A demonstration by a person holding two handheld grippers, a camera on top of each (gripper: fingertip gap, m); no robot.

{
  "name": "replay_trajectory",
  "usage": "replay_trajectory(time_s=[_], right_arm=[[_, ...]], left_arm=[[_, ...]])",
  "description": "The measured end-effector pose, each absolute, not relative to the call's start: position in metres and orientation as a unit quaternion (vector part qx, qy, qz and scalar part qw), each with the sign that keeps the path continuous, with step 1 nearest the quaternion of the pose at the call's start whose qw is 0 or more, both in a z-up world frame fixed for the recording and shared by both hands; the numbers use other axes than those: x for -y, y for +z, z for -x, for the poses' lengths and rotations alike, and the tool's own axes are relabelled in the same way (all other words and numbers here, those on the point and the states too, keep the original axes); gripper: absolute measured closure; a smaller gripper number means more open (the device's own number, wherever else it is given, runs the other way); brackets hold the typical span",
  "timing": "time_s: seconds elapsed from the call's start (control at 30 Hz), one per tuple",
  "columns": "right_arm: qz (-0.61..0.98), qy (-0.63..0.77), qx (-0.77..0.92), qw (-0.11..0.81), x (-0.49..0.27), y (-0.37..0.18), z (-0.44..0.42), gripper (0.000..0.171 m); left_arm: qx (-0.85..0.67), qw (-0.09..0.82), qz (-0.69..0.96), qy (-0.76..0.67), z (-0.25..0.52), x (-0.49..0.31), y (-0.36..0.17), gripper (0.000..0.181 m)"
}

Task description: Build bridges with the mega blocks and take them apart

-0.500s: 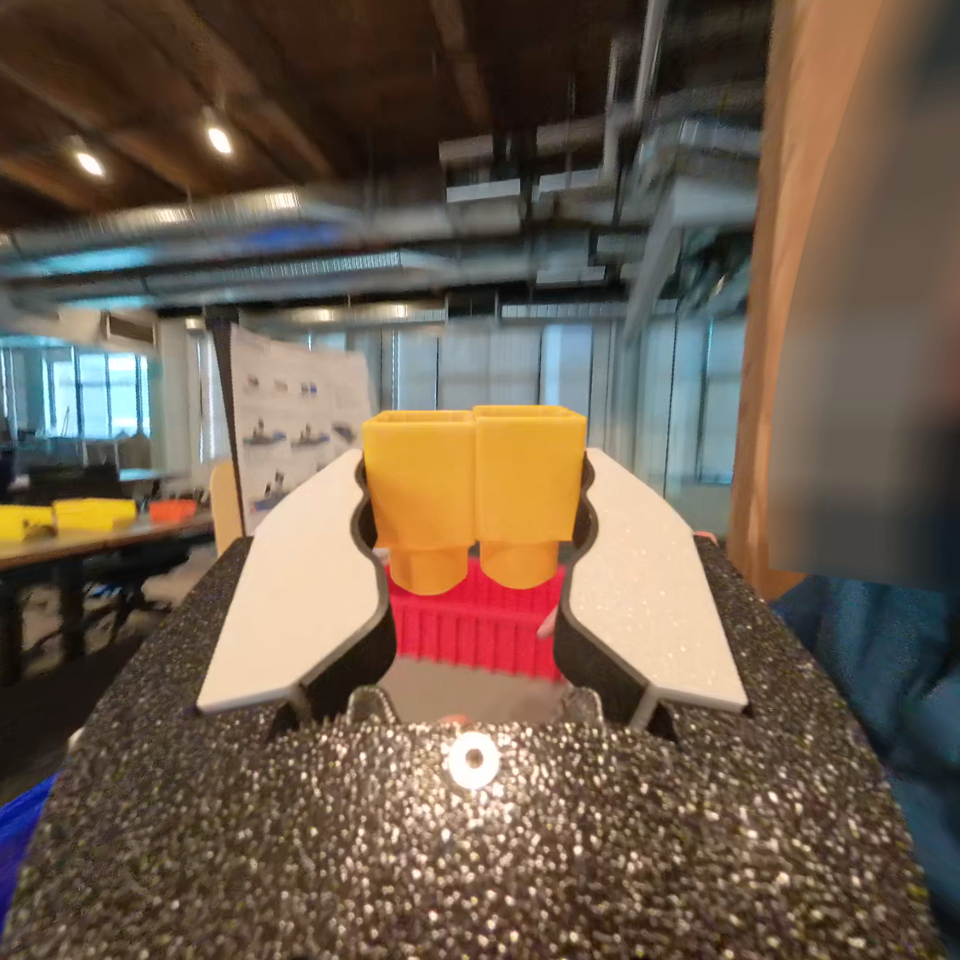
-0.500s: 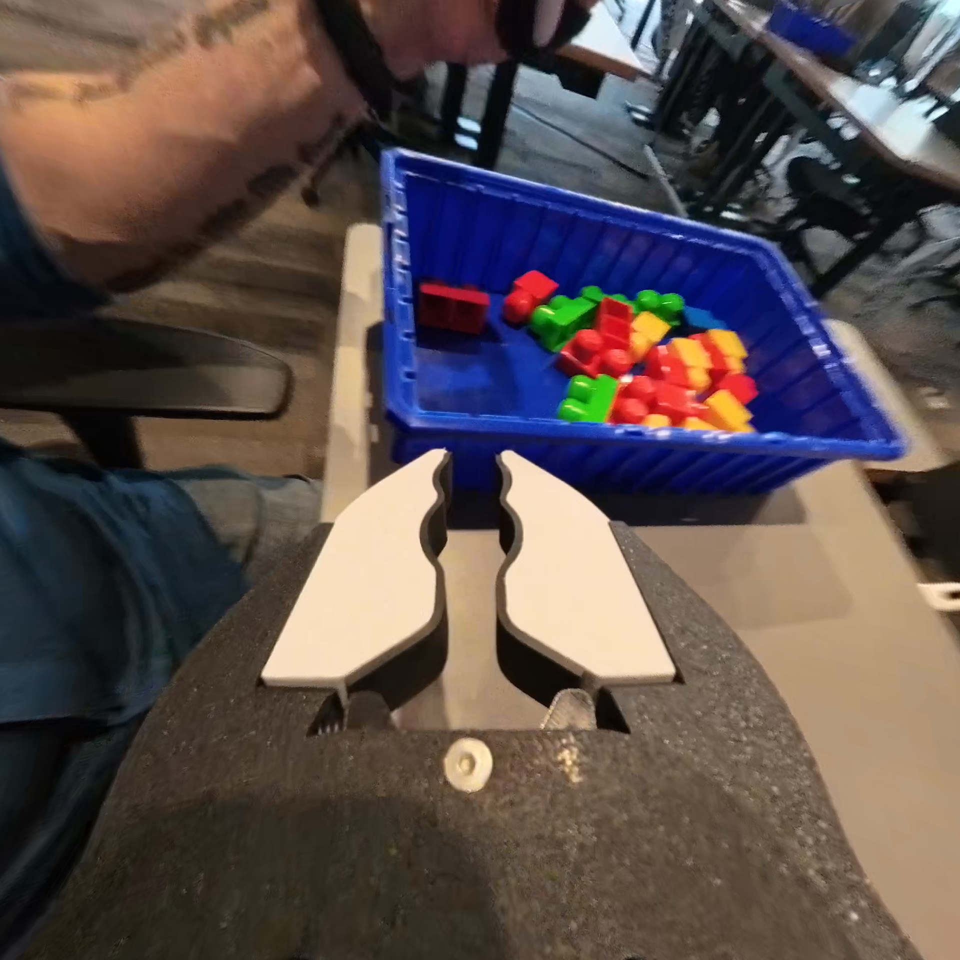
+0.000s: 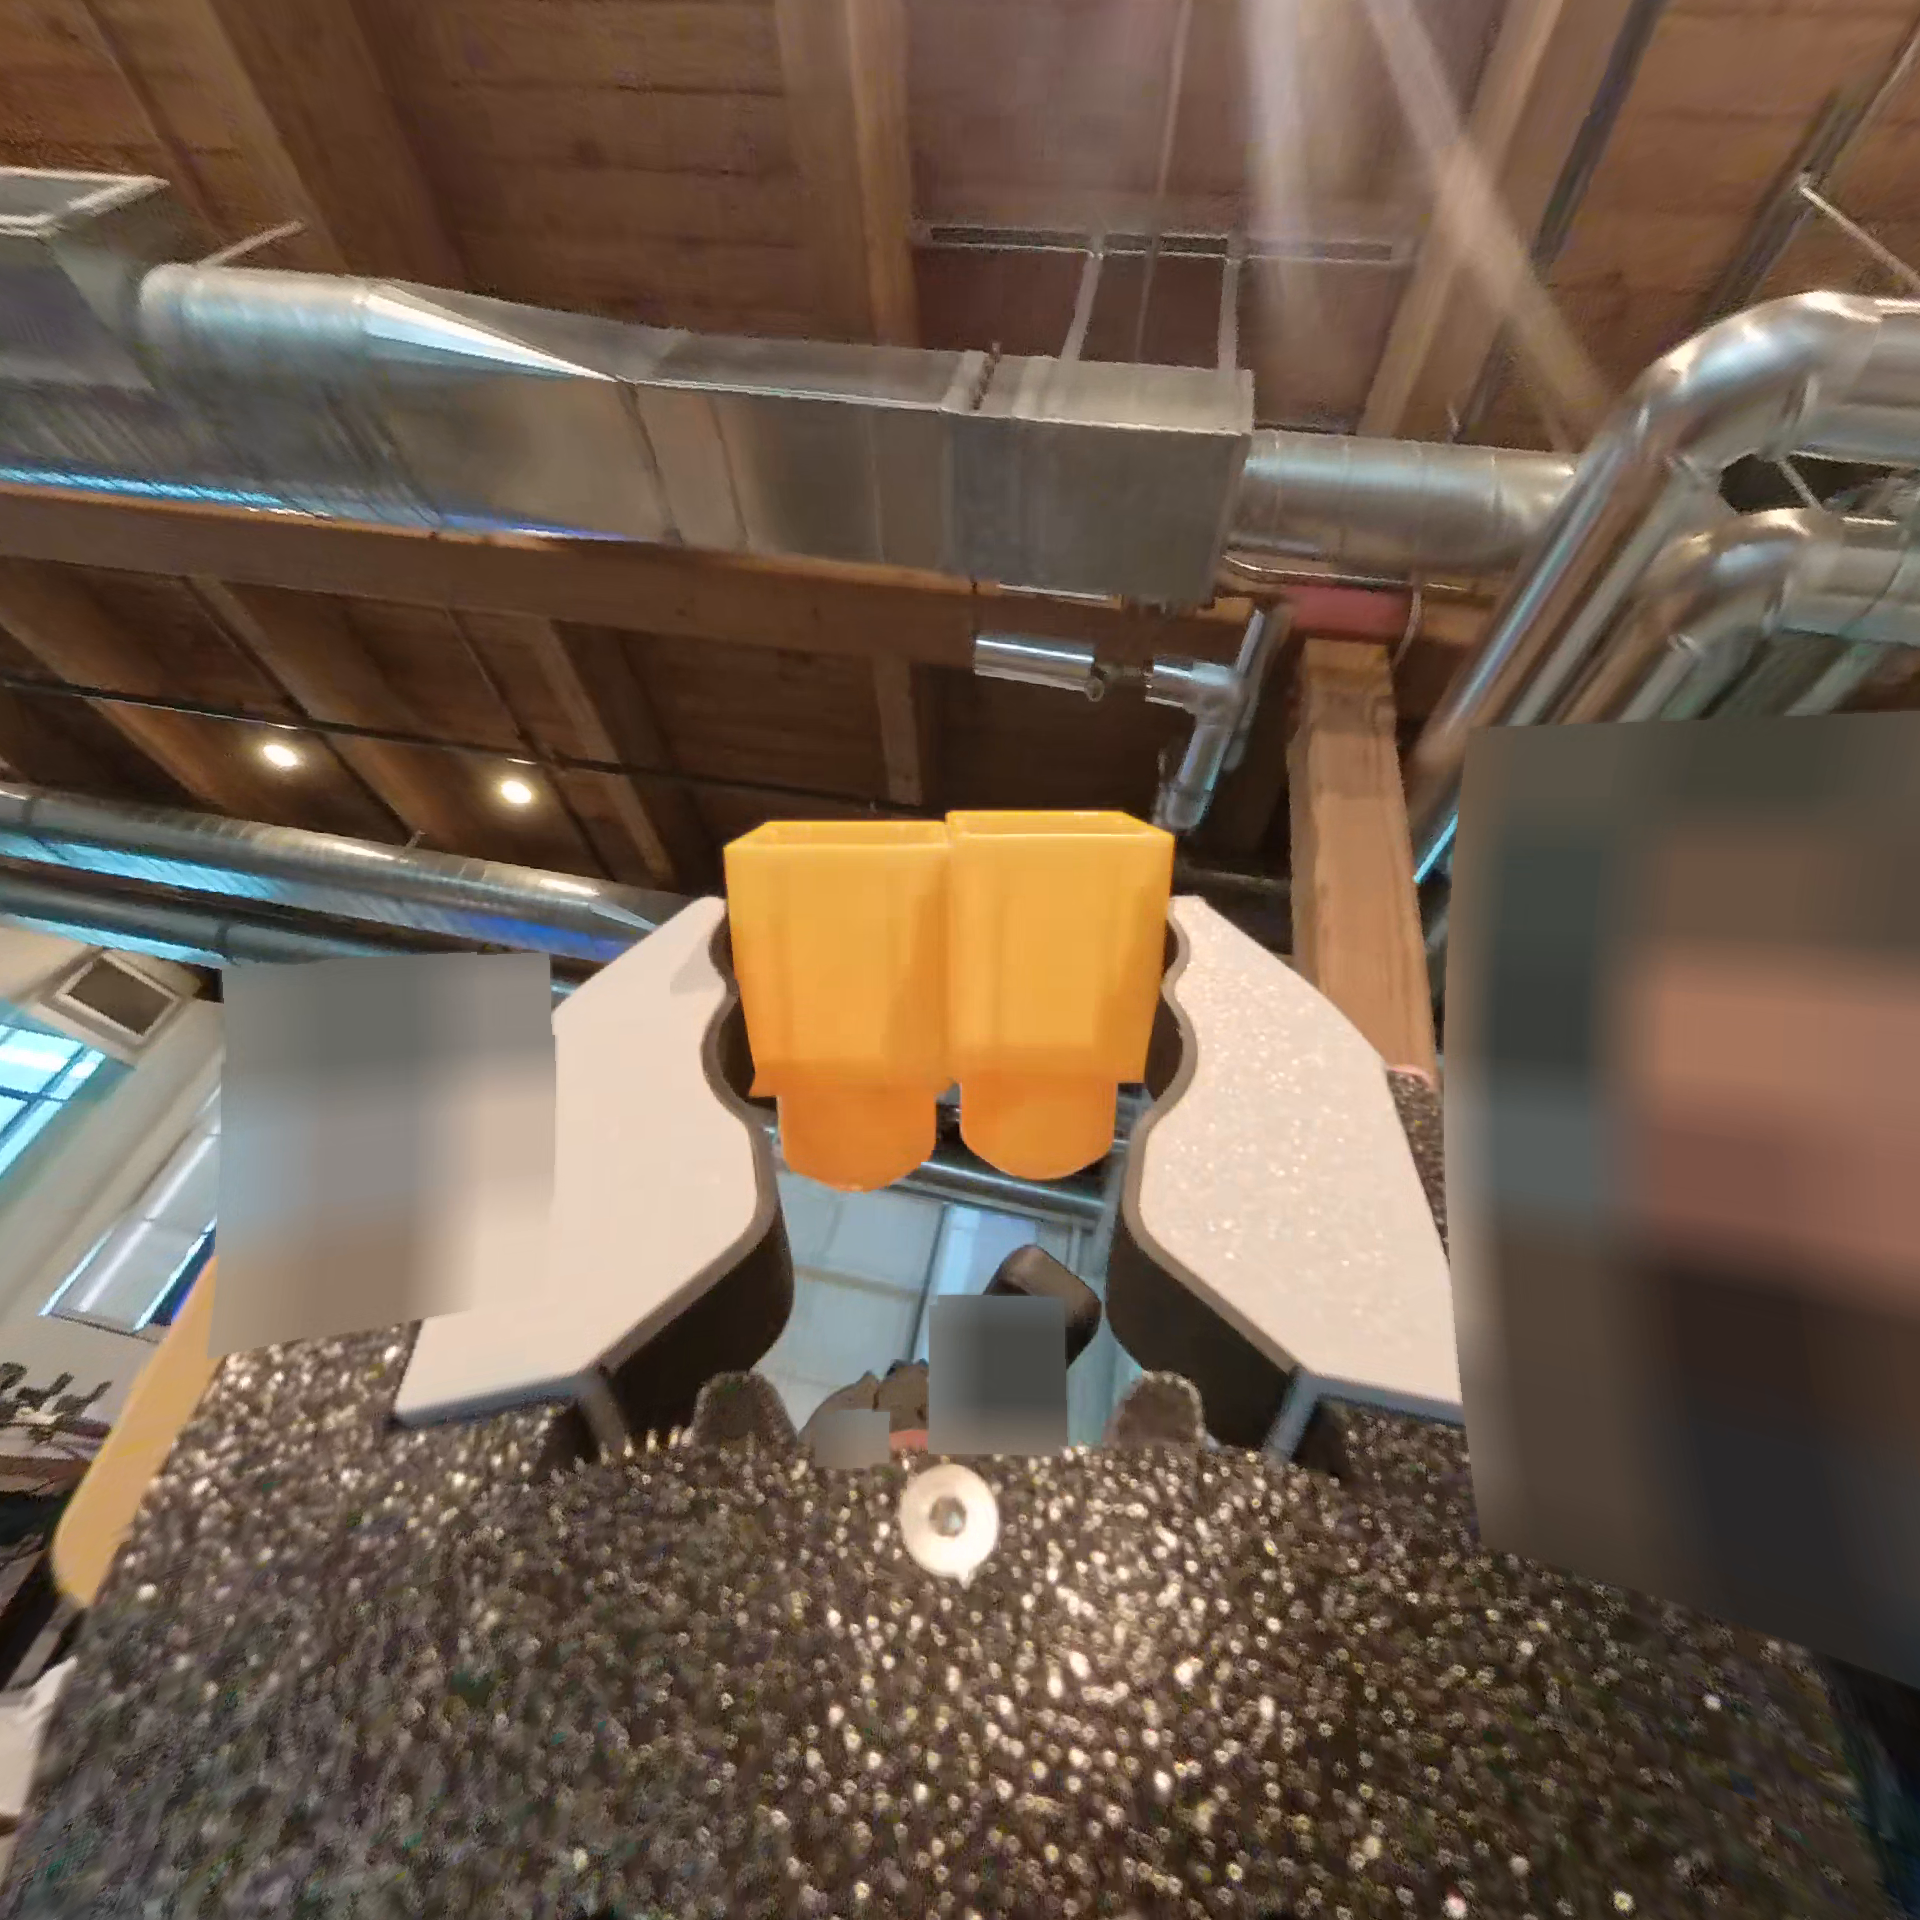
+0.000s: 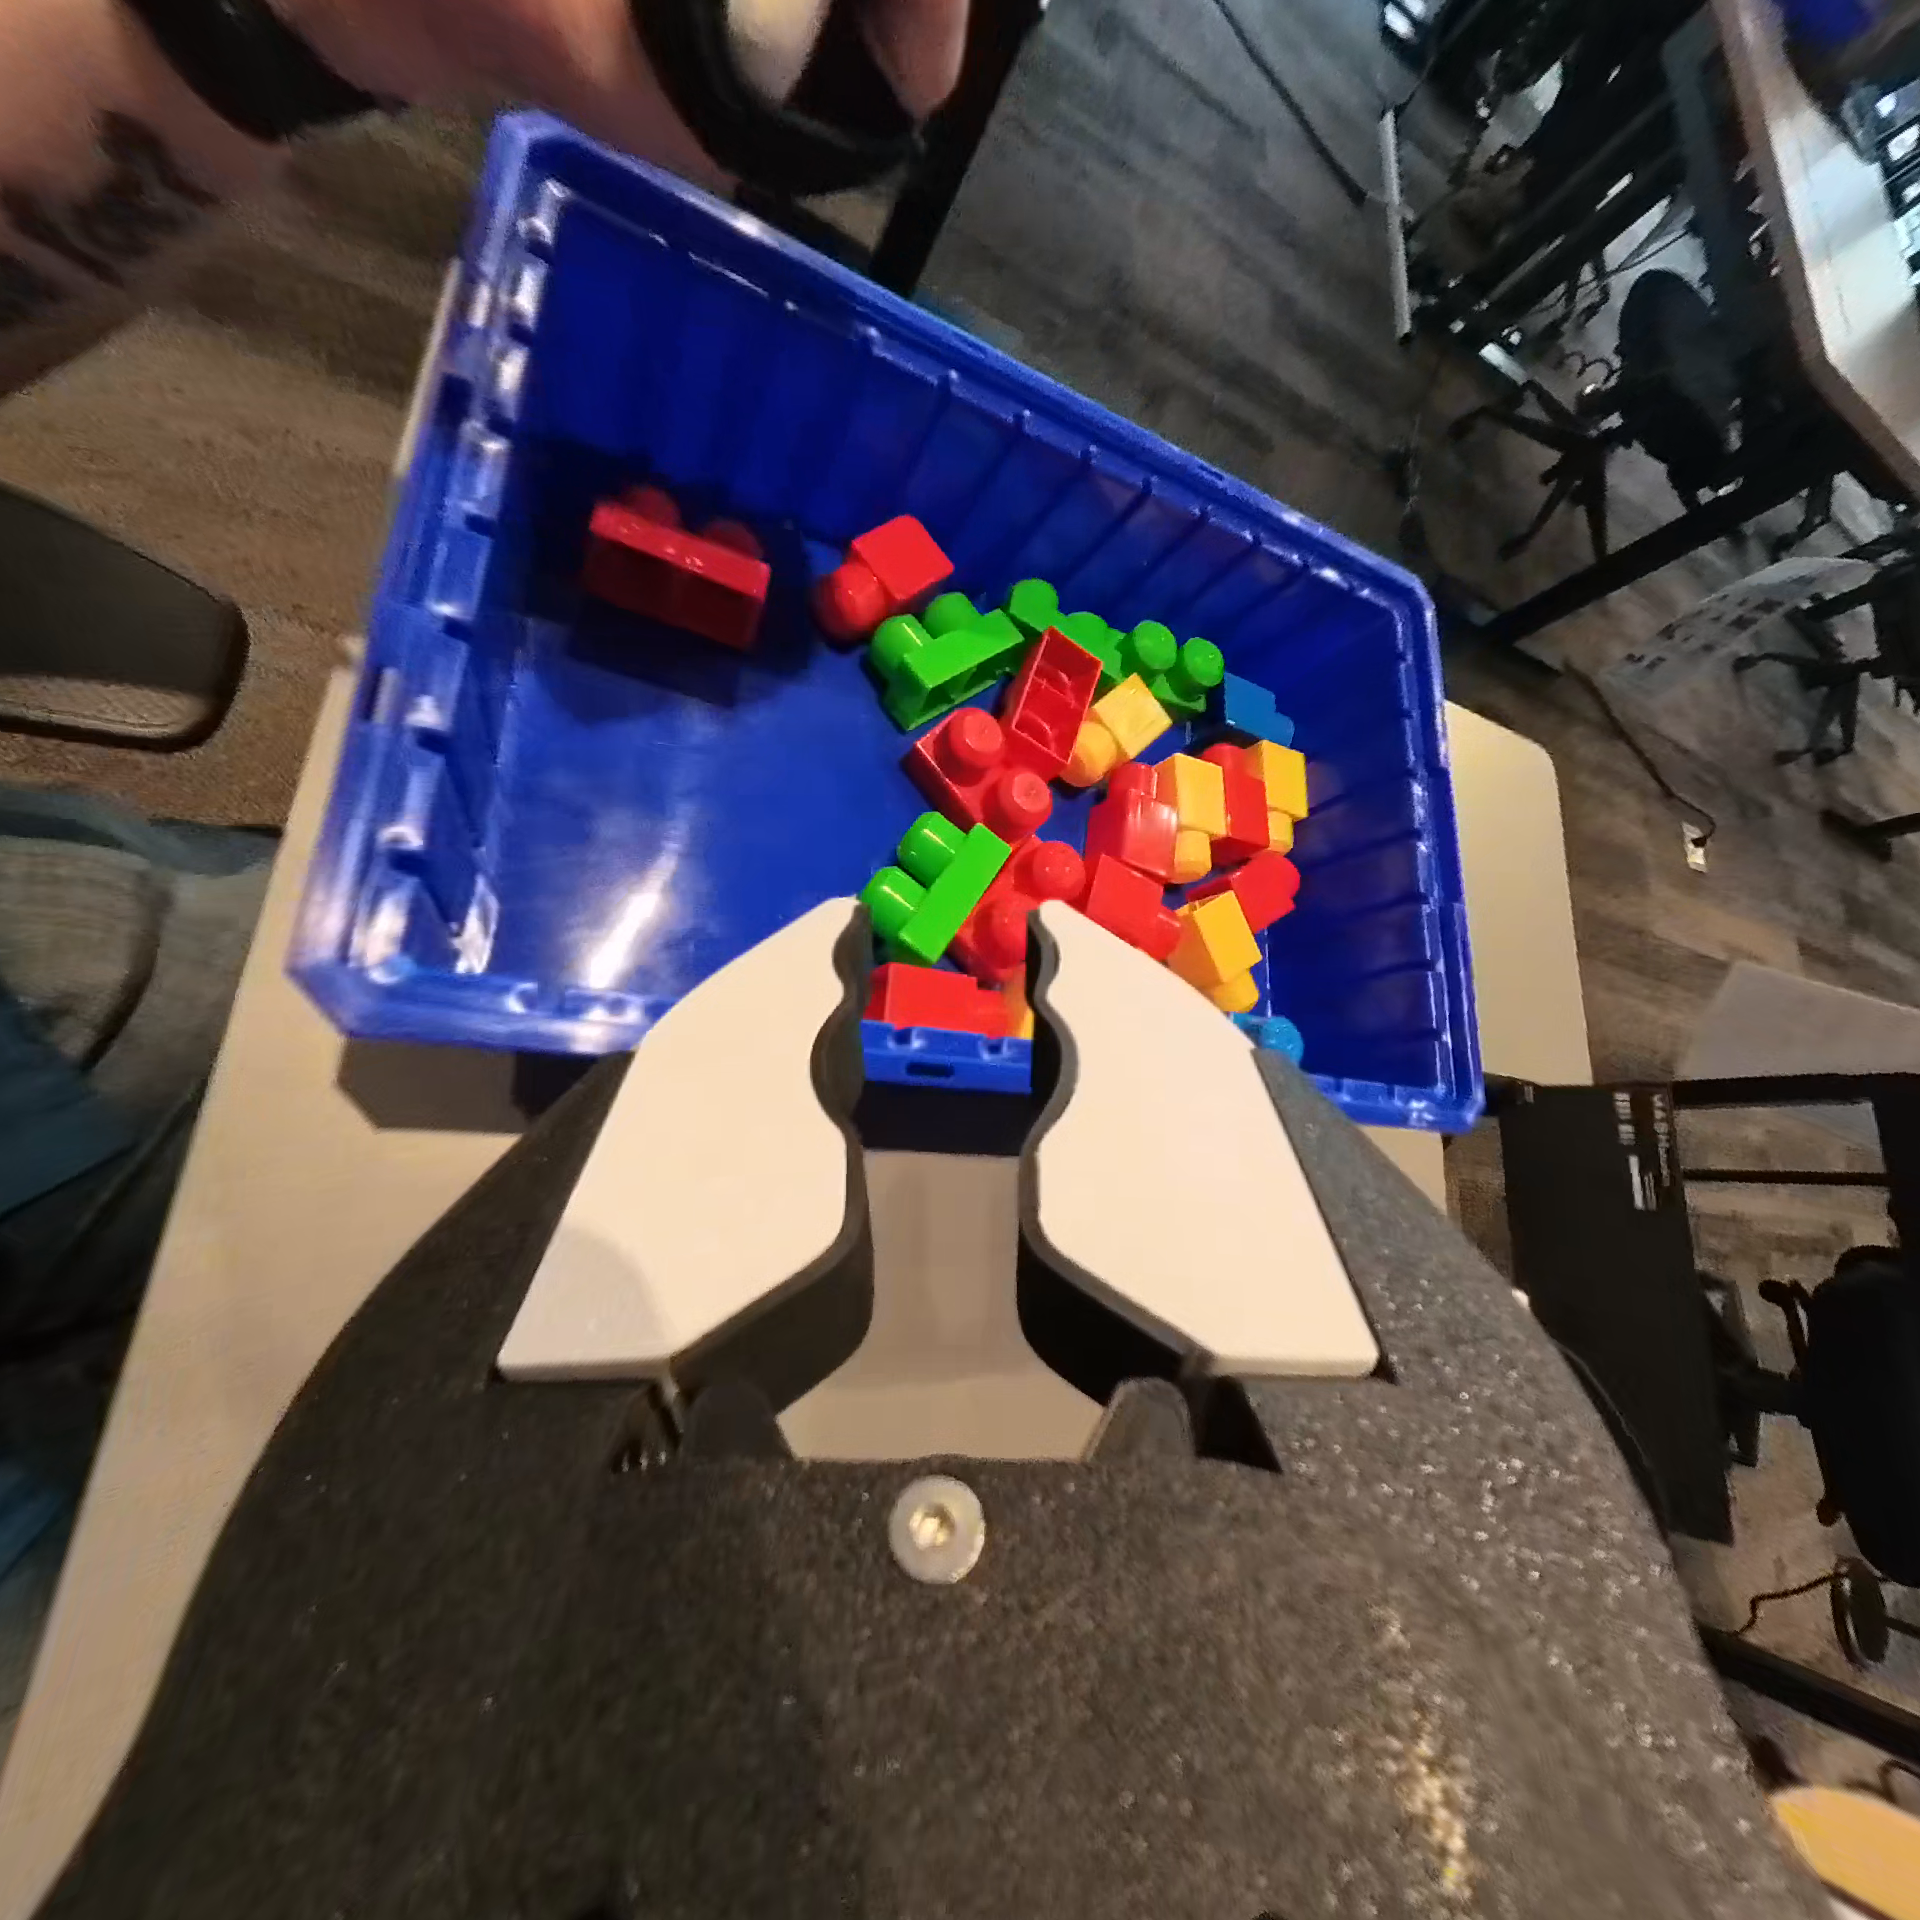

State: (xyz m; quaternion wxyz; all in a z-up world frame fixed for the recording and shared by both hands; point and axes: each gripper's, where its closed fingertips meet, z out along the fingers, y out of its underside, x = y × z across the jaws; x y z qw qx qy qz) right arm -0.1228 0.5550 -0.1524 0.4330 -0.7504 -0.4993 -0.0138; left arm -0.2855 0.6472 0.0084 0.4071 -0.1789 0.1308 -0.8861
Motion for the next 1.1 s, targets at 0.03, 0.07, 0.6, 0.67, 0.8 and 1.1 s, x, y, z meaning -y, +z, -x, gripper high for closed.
replay_trajectory(time_s=[0.03, 0.07, 0.6, 0.67, 0.8, 1.1], right_arm=[[0.753, -0.015, 0.503, 0.424, -0.563, -0.157, 0.123, 0.144], [0.755, -0.017, 0.506, 0.416, -0.57, -0.161, 0.124, 0.144], [0.755, -0.042, 0.615, 0.223, -0.645, -0.25, 0.131, 0.127], [0.74, -0.064, 0.645, 0.179, -0.644, -0.266, 0.13, 0.125], [0.651, -0.111, 0.742, 0.114, -0.641, -0.286, 0.129, 0.124], [0.58, -0.075, 0.811, -0.02, -0.648, -0.301, 0.13, 0.086]], left_arm=[[-0.125, 0.408, 0.182, -0.886, 0.286, -0.652, 0.006, 0.107], [-0.12, 0.409, 0.184, -0.886, 0.287, -0.656, 0.004, 0.107], [-0.051, 0.422, 0.197, -0.883, 0.303, -0.697, -0.017, 0.107], [-0.048, 0.428, 0.197, -0.881, 0.307, -0.7, -0.018, 0.107], [-0.041, 0.427, 0.196, -0.882, 0.312, -0.705, -0.02, 0.107], [-0.046, 0.419, 0.189, -0.887, 0.314, -0.706, -0.02, 0.107]])
